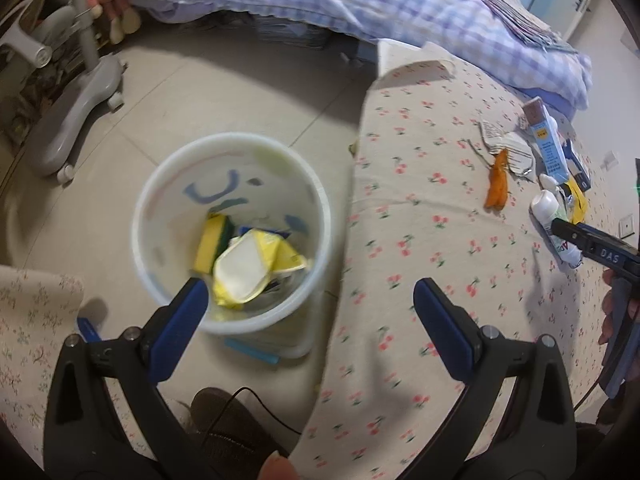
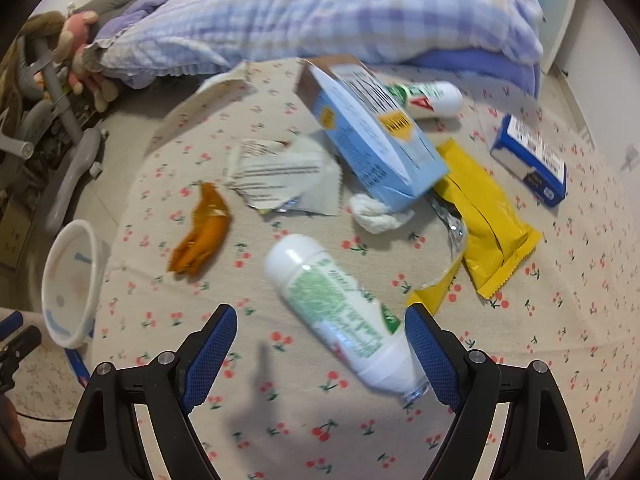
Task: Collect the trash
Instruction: 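Grasp the orange peel with the left tool while the right tool grasps the white bottle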
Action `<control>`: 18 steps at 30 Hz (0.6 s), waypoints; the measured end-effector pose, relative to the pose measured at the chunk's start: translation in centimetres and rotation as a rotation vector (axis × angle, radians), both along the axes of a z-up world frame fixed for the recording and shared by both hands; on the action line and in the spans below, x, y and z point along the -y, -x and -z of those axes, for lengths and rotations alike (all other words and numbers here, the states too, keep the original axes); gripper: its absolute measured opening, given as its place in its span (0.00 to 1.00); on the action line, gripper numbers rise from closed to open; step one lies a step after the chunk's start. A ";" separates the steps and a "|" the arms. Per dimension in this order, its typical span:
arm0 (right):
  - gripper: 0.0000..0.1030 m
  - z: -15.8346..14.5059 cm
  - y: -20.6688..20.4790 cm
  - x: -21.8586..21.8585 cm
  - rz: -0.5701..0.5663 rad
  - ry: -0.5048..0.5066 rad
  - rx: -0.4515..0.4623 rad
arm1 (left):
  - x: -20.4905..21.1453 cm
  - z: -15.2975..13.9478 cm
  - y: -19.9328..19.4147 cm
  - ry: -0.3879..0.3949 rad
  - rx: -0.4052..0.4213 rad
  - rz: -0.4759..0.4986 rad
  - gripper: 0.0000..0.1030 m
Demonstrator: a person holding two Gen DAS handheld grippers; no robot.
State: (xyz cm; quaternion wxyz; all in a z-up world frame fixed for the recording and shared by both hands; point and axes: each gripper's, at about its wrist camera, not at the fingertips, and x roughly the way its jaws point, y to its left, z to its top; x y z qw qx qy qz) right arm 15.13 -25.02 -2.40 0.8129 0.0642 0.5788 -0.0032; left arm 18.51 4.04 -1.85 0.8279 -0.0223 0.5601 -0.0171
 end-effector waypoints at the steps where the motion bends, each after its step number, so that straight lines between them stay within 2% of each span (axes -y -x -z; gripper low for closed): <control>1: 0.85 0.4 -0.1 0.3 0.008 -0.004 -0.009 | 0.3 0.1 -0.3 0.005 -0.001 0.006 0.99; 6: 0.83 1.5 -0.3 1.2 0.021 -0.018 -0.038 | 3.0 0.6 -2.1 0.059 -0.009 0.027 0.99; 8: 0.75 1.8 -0.4 1.4 0.023 -0.016 -0.046 | 4.1 0.7 -2.7 0.071 -0.003 0.035 0.99; 9: 0.67 2.0 -0.4 1.4 0.023 -0.015 -0.050 | 4.9 0.8 -3.1 0.081 0.001 0.041 0.99; 16: 0.52 1.7 0.0 2.3 0.040 -0.049 -0.050 | 9.5 1.5 -4.7 0.135 0.018 0.087 0.99; 18: 0.50 1.3 0.5 3.1 0.054 -0.076 -0.041 | 10.9 1.7 -5.1 0.148 0.024 0.099 0.94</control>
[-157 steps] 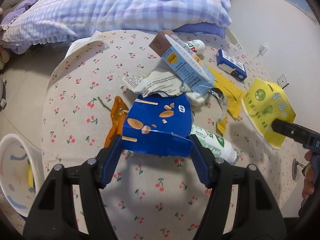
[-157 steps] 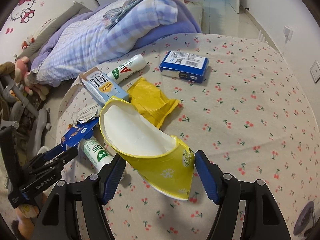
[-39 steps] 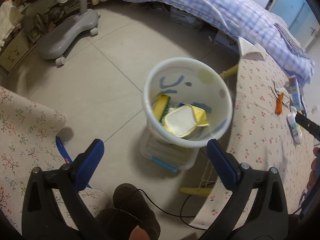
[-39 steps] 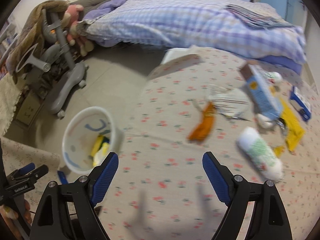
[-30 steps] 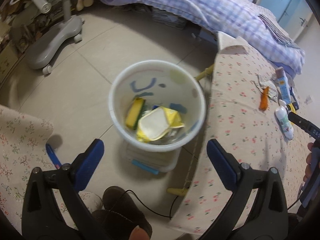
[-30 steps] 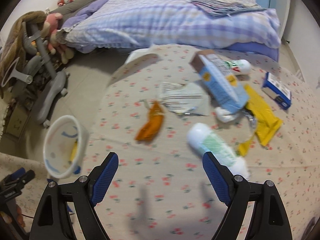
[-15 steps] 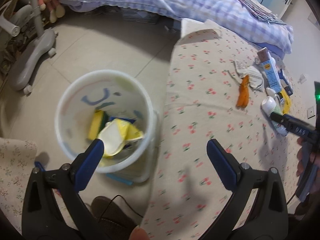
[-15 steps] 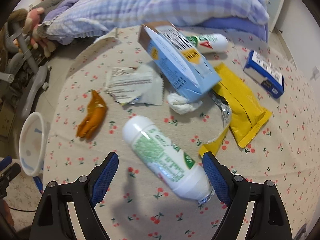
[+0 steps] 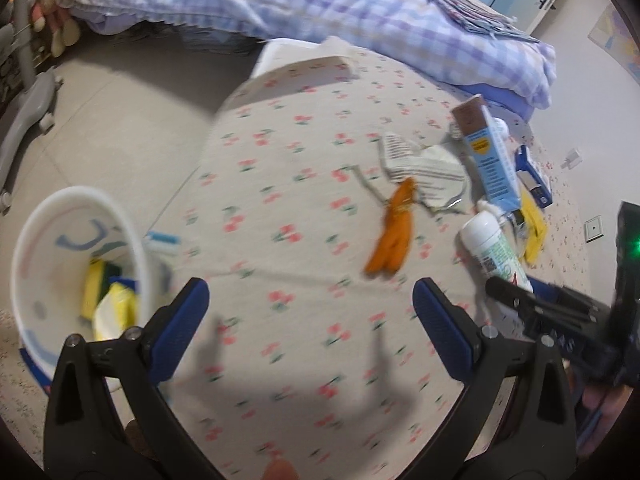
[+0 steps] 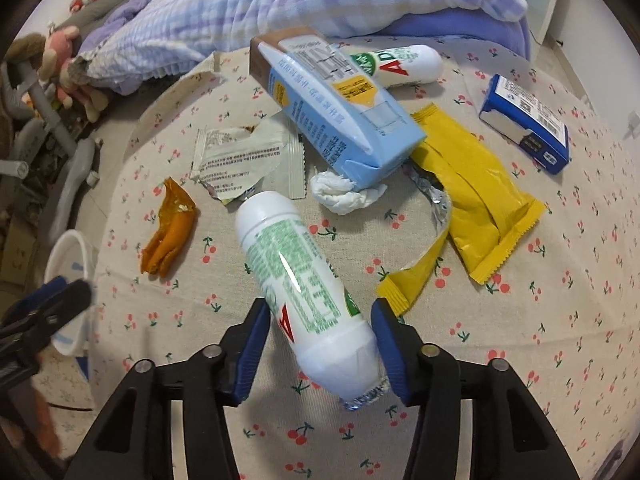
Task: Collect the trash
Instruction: 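Grasp the orange peel with the left tool while the right tool grasps the white bottle, then carry the orange peel in the left tool to the wastebasket and release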
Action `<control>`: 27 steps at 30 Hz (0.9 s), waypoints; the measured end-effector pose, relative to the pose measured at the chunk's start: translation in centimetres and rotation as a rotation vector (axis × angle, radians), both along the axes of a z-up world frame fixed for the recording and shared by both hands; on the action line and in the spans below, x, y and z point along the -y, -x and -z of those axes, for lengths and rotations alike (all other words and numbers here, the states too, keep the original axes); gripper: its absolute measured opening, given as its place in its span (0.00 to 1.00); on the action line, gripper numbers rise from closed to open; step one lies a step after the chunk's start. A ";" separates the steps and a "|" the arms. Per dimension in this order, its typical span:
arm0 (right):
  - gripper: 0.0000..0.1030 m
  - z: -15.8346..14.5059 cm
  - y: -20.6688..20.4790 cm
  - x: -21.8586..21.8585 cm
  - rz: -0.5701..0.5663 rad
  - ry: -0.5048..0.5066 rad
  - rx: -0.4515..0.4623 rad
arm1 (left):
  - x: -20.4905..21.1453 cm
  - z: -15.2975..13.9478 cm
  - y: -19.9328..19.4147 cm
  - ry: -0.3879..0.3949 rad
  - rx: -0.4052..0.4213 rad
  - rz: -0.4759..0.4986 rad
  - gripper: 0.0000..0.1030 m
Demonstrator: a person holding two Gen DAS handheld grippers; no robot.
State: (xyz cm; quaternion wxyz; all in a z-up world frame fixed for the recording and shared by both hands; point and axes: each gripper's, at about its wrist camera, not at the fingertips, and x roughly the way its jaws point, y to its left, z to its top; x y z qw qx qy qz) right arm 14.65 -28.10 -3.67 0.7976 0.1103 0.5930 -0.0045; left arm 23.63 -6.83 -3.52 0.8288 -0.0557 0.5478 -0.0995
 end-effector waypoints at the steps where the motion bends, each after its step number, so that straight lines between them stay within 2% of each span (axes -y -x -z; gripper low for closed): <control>1: 0.49 -0.3 0.2 0.3 0.004 -0.008 0.004 | 0.6 0.1 -0.2 0.008 -0.001 0.006 0.92; 11: 0.45 -4.1 4.2 3.7 0.031 -0.070 0.079 | 5.3 1.9 -2.3 0.047 0.011 0.053 0.57; 16: 0.44 -5.2 6.3 5.7 0.067 -0.088 0.098 | 6.2 2.4 -2.7 0.023 0.042 0.041 0.44; 18: 0.44 -5.3 7.0 6.6 0.083 -0.090 0.097 | 6.3 2.5 -2.8 0.017 0.043 0.033 0.31; 20: 0.44 -5.2 7.4 7.1 0.095 -0.089 0.092 | 6.3 2.6 -2.7 0.011 0.047 0.035 0.25; 23: 0.44 -5.0 8.0 8.4 0.118 -0.087 0.084 | 6.4 2.5 -2.5 0.004 0.045 0.050 0.19; 27: 0.44 -5.0 8.4 9.8 0.150 -0.093 0.084 | 5.8 2.4 -1.9 0.008 0.019 0.047 0.17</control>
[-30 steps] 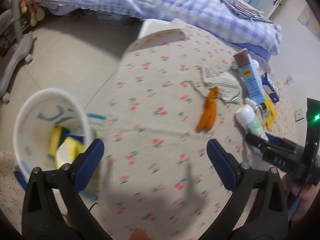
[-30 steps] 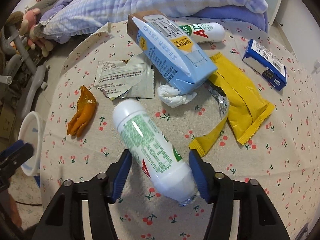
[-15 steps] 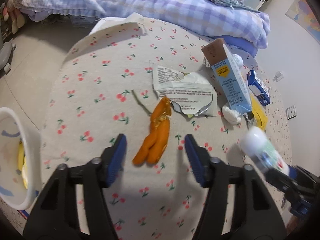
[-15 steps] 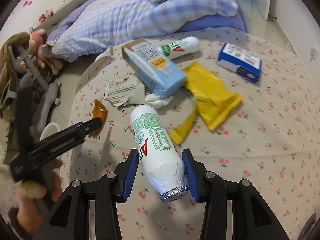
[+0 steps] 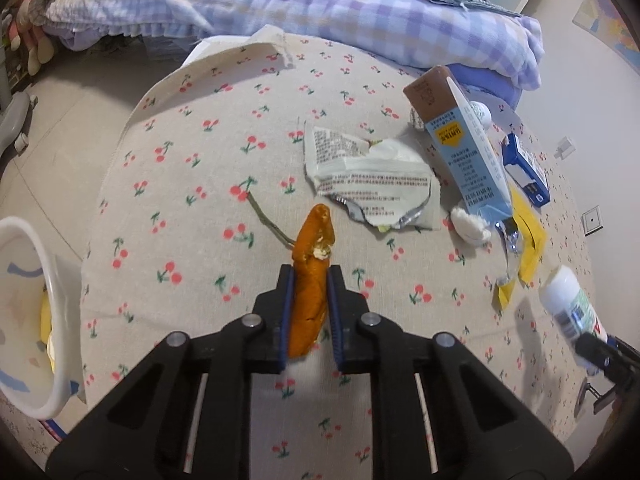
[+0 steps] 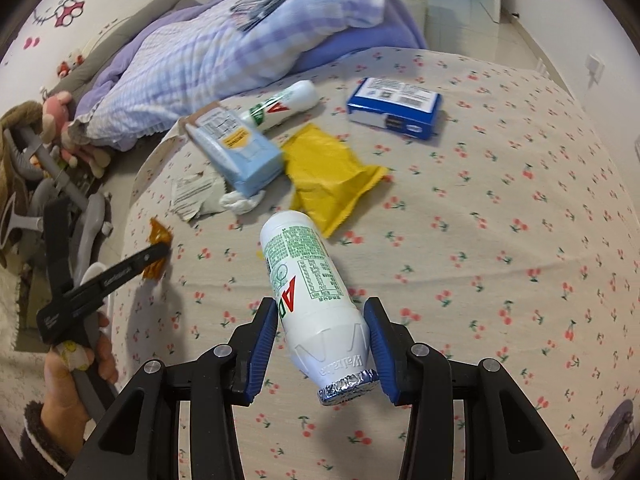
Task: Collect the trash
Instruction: 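Carry the orange peel in the left tool to the wastebasket and release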
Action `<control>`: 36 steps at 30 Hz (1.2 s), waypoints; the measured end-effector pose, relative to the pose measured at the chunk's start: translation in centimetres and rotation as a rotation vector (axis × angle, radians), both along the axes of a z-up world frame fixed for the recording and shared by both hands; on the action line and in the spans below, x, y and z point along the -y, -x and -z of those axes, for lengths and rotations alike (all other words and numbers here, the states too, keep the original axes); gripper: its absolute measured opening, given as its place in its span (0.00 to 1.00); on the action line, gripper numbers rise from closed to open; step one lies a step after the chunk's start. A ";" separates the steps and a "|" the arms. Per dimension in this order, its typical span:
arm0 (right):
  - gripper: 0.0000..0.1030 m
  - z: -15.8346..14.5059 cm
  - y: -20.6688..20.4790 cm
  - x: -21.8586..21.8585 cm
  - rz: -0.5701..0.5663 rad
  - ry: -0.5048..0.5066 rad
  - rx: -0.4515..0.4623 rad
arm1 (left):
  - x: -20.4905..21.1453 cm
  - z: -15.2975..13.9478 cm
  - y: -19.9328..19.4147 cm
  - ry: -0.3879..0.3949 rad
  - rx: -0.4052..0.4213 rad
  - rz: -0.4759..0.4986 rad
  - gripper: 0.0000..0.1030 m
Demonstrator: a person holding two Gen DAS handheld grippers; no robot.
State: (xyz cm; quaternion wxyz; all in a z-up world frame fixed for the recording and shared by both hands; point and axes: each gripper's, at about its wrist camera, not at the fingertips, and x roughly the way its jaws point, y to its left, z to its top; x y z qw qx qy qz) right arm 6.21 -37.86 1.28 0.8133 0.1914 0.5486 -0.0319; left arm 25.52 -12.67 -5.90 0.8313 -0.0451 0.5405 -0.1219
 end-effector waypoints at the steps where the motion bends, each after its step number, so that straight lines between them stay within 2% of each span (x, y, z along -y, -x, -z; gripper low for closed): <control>1: 0.44 -0.1 0.1 0.3 0.008 -0.002 0.002 | -0.2 0.0 0.2 0.004 -0.010 -0.004 0.17; 11: 0.44 -1.3 0.4 0.0 0.019 -0.023 0.032 | -3.7 -1.1 2.7 0.041 -0.068 -0.053 0.16; 23: 0.44 -2.0 -0.4 -4.1 -0.039 -0.059 0.045 | -9.3 -3.9 6.4 0.065 -0.014 -0.076 0.16; 36: 0.44 -2.1 -2.6 -11.0 -0.134 -0.082 0.047 | -18.2 -4.2 8.9 0.079 0.005 -0.225 0.16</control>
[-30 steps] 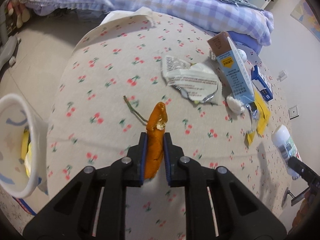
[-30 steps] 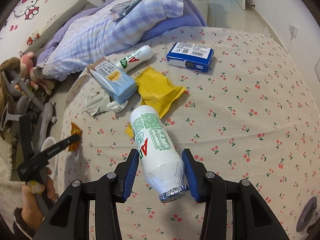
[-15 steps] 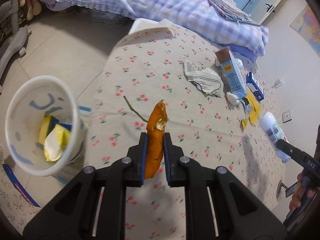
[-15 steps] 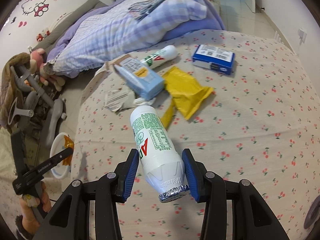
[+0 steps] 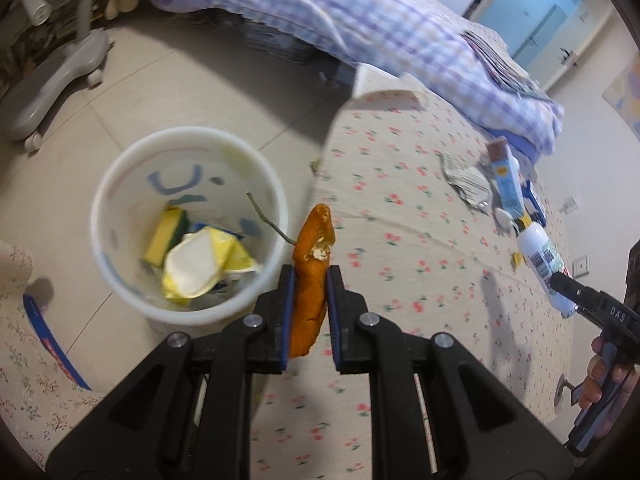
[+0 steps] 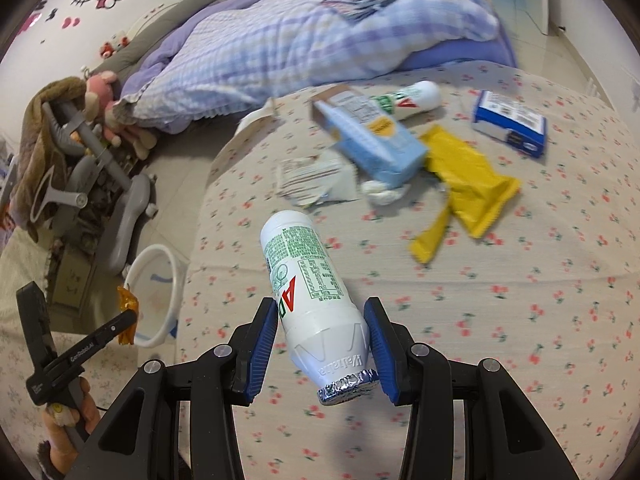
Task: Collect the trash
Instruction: 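Carry the orange peel in the left tool to the wastebasket and release, then drop the white bottle from the right tool into the wastebasket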
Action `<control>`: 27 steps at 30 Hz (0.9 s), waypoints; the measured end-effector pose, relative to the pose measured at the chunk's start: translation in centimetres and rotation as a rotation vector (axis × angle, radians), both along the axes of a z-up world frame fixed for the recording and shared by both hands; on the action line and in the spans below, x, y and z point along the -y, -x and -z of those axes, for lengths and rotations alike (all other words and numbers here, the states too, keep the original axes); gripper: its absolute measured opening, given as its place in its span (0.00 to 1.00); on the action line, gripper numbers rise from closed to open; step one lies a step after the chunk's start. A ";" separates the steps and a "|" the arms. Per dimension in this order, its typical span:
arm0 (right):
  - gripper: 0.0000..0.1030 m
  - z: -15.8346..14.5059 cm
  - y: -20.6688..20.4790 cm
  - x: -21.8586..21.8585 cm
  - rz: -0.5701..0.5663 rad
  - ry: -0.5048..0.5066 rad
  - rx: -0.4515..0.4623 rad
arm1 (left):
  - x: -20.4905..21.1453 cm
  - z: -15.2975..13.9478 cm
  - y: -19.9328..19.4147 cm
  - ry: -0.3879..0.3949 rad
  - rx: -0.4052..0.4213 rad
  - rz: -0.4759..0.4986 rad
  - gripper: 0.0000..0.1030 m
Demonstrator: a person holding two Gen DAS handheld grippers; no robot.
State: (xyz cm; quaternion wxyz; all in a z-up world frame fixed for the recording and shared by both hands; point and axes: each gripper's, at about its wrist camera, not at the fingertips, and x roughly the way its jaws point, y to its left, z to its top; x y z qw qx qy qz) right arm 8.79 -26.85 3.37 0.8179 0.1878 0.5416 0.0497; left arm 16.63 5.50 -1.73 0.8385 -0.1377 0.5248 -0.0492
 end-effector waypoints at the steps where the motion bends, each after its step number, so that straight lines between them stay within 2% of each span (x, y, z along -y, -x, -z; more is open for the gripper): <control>1: 0.44 0.1 -0.1 -0.7 -0.010 -0.002 0.000 | -0.6 0.0 0.1 0.001 -0.001 -0.010 0.16; 11: 0.44 0.5 -1.3 -6.3 -0.084 -0.012 -0.001 | -5.0 0.1 0.1 0.008 0.028 -0.089 0.17; 13: 0.44 0.5 -1.7 -7.4 -0.095 -0.020 0.001 | -5.8 0.1 0.0 -0.026 0.026 -0.111 0.30; 15: 0.44 0.5 -2.0 -8.5 -0.105 -0.025 0.005 | -6.6 0.0 0.2 -0.060 0.026 -0.140 0.66; 16: 0.44 0.5 -2.1 -8.9 -0.110 -0.025 0.007 | -6.9 0.0 0.3 -0.072 0.028 -0.149 0.72; 17: 0.44 0.5 -2.2 -9.5 -0.118 -0.026 0.009 | -7.3 -0.1 0.5 -0.083 0.028 -0.154 0.76; 24: 0.44 0.6 -3.6 -14.3 -0.184 -0.020 0.021 | -9.4 0.3 2.0 -0.238 -0.021 -0.168 0.84; 27: 0.44 0.9 -4.1 -16.3 -0.215 -0.022 0.024 | -10.5 0.4 2.7 -0.260 -0.048 -0.167 0.90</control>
